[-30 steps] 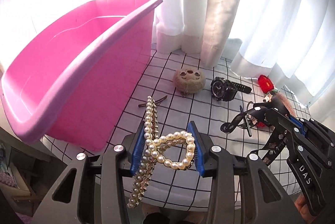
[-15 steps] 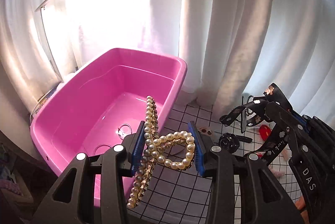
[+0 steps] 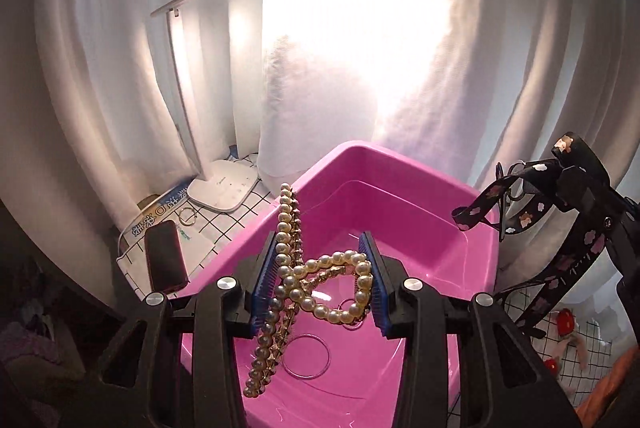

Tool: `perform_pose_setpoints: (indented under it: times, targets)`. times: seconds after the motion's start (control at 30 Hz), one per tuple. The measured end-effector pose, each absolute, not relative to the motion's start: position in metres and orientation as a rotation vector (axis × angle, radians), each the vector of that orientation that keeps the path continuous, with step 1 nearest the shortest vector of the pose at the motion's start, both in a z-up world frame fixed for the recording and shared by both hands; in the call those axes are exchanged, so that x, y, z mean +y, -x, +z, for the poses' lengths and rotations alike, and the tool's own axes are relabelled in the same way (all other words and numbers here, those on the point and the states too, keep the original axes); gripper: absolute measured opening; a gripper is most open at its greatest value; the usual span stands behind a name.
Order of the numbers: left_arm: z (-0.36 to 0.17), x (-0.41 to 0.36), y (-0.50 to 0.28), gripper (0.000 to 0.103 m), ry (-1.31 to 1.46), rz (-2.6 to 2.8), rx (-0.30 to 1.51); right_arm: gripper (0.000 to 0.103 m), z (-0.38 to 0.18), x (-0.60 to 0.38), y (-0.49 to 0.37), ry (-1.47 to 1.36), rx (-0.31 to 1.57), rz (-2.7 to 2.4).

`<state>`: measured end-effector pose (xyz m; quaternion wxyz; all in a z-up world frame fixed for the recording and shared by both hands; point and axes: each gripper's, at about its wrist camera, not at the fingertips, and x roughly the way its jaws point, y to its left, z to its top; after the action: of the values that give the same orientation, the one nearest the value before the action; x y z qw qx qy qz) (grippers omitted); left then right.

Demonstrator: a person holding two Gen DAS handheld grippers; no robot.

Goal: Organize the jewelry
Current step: 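Carry the pearl clip and lanyard over the pink tub with both tools, then open both grippers to drop the clip and lanyard into the tub, then move both tools back toward the remaining items on the table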

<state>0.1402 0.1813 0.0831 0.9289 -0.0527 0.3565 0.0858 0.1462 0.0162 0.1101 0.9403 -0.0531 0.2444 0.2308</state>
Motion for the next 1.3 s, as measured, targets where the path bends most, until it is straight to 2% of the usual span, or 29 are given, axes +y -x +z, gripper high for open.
perform_pose_setpoints:
  times: [0.4,0.57,0.7,0.73,0.77,0.8,0.83,0.87,0.9,1.03,1.3]
  targets:
    - [0.008,0.231,-0.183,0.039,0.18,0.238,0.932,0.008,0.03,0.08,-0.234,0.119,0.783,0.474]
    - [-0.004,0.23,-0.192,0.04,0.178,0.219,0.963,0.008,-0.001,0.088,-0.253,0.132,0.891,0.443]
    - [-0.008,0.226,-0.198,0.041,0.204,0.182,0.985,0.009,-0.005,0.091,-0.259,0.157,0.918,0.419]
    - [-0.009,0.225,-0.199,0.041,0.207,0.176,0.987,0.012,-0.007,0.091,-0.259,0.156,0.935,0.416]
    - [-0.009,0.224,-0.199,0.04,0.207,0.173,0.985,0.026,-0.008,0.09,-0.259,0.151,0.944,0.406]
    - [-0.008,0.224,-0.199,0.043,0.207,0.172,0.984,0.033,-0.009,0.087,-0.258,0.148,0.947,0.395]
    - [-0.007,0.224,-0.199,0.049,0.21,0.169,0.986,0.044,-0.009,0.086,-0.259,0.141,0.949,0.392]
    - [-0.007,0.224,-0.199,0.066,0.21,0.17,0.984,0.048,-0.008,0.085,-0.258,0.135,0.947,0.389]
    - [-0.005,0.225,-0.198,0.077,0.202,0.188,0.978,0.048,-0.007,0.084,-0.257,0.14,0.945,0.371]
    - [-0.001,0.228,-0.194,0.084,0.213,0.172,0.964,0.053,-0.004,0.079,-0.257,0.139,0.936,0.348]
    - [0.014,0.228,-0.18,0.086,0.201,0.189,0.913,0.054,0.012,0.056,-0.237,0.095,0.864,0.297]
